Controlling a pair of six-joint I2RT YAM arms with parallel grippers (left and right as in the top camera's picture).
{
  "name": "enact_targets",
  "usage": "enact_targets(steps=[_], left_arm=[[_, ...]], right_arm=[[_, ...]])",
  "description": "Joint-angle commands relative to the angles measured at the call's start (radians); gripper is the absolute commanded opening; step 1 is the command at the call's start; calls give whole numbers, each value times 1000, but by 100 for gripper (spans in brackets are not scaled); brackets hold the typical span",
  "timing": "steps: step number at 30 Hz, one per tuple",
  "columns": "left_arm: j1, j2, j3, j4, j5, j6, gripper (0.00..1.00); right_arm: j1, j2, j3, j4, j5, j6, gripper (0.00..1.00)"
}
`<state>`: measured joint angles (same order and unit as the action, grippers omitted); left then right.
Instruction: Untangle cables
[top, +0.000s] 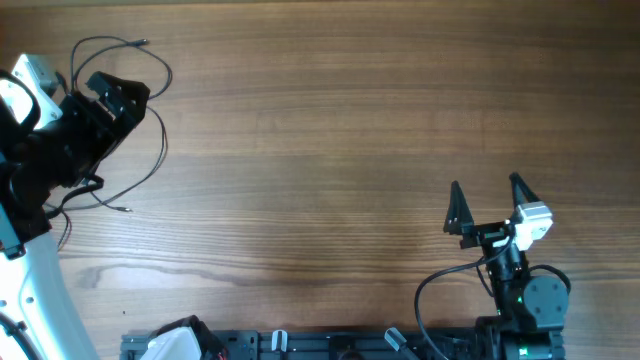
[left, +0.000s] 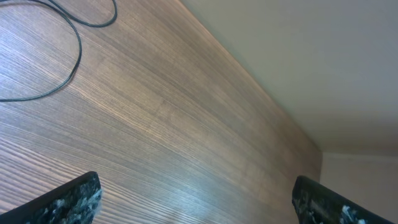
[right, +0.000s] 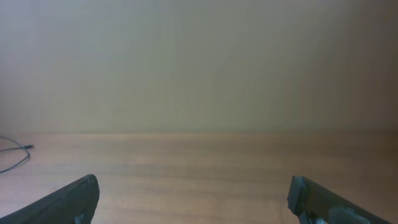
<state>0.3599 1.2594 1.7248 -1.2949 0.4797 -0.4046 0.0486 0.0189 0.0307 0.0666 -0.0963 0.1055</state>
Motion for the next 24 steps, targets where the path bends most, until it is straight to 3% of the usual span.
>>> enact_targets(steps=[1, 24], left_arm=[[-2, 0, -3, 2, -2, 15, 100], [-2, 0, -3, -2, -5, 15, 100]], right_arm=[[-4, -15, -26, -66, 18, 23, 100], [-4, -14, -26, -64, 18, 9, 100]])
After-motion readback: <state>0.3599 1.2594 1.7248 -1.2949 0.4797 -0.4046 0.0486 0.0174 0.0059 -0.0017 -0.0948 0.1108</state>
